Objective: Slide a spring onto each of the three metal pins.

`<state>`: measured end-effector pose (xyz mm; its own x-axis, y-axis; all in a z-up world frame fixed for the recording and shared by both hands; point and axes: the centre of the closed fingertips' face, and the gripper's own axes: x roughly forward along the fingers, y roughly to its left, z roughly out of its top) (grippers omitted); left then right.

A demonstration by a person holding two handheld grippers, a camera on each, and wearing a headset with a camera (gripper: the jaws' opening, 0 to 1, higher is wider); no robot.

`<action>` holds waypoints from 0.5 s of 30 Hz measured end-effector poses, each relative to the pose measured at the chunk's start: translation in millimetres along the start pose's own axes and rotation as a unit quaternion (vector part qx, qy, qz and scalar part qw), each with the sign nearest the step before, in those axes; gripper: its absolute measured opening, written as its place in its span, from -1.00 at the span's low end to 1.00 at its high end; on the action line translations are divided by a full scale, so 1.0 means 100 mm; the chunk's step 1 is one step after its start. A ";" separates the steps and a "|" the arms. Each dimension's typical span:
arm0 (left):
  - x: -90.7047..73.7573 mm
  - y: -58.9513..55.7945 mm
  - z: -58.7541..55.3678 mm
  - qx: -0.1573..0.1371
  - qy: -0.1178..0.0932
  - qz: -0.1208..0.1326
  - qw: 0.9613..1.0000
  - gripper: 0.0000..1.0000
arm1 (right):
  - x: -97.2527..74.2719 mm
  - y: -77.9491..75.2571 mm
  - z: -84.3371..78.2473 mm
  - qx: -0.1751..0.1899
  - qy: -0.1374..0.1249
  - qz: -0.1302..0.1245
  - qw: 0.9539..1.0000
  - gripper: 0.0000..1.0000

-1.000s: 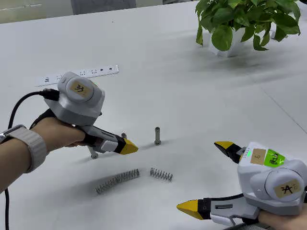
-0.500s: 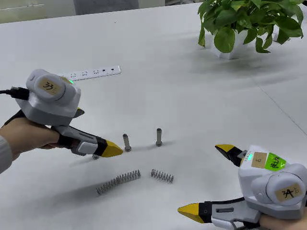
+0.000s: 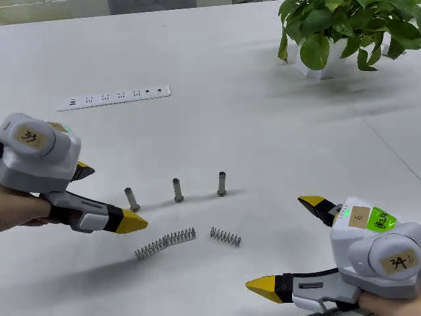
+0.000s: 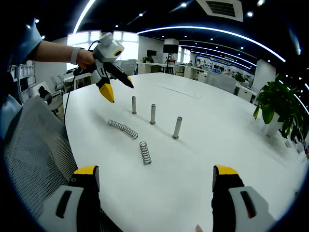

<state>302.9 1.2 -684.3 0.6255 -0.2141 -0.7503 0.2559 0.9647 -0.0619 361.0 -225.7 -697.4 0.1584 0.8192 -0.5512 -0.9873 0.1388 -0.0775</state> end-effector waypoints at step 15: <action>-0.13 -0.14 -0.28 -0.037 -0.042 0.016 0.998 0.93 | -0.01 0.01 0.01 0.005 0.001 -0.001 1.000 0.98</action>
<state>270.5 -4.9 -692.4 0.6925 -0.1914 -0.6955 0.1811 0.9794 -0.0892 359.7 -225.4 -696.2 0.1595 0.8175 -0.5533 -0.9869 0.1451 -0.0702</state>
